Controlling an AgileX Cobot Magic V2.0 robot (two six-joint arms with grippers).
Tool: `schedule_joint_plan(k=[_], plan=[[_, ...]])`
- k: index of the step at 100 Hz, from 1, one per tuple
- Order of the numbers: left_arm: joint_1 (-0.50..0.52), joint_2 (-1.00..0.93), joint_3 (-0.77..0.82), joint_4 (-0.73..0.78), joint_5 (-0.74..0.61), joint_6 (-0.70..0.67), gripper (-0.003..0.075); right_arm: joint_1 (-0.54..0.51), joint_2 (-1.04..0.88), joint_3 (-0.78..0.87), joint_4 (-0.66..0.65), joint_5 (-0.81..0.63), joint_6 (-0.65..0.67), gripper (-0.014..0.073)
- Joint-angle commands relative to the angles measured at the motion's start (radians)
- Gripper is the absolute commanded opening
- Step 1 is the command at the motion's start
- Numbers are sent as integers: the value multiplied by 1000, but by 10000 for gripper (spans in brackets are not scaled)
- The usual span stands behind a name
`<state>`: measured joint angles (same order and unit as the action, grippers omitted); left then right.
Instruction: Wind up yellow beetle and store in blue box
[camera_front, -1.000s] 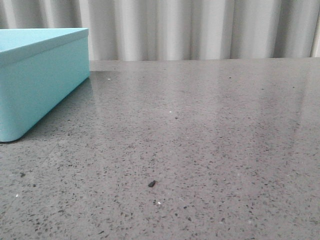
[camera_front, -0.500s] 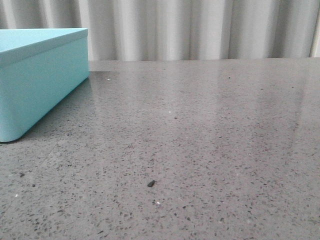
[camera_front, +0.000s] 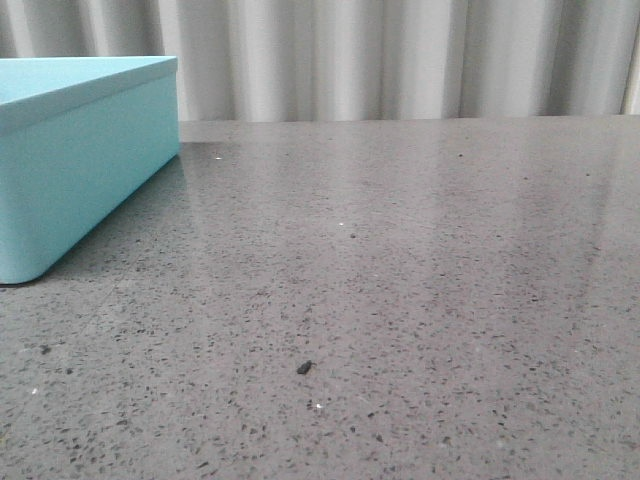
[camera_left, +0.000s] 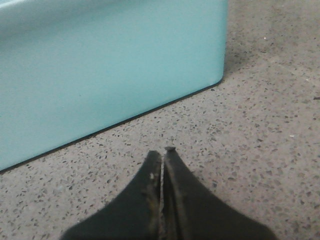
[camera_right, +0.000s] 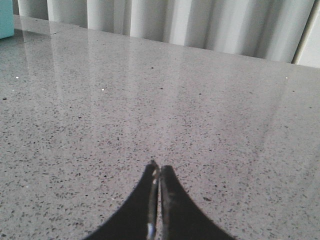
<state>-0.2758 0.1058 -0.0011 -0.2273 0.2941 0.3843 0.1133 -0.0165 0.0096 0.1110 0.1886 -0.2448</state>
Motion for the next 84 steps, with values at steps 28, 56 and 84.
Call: schedule_joint_plan(k=[28, 56, 84], plan=[[-8, 13, 26, -13, -69, -3, -21, -5, -13, 25, -23, -82, -9, -43], [-8, 13, 26, -13, -69, -3, -21, -5, -13, 25, -23, -82, -9, -43], [-8, 13, 26, -13, -69, -3, -21, -5, -13, 25, -23, -82, -9, -43]])
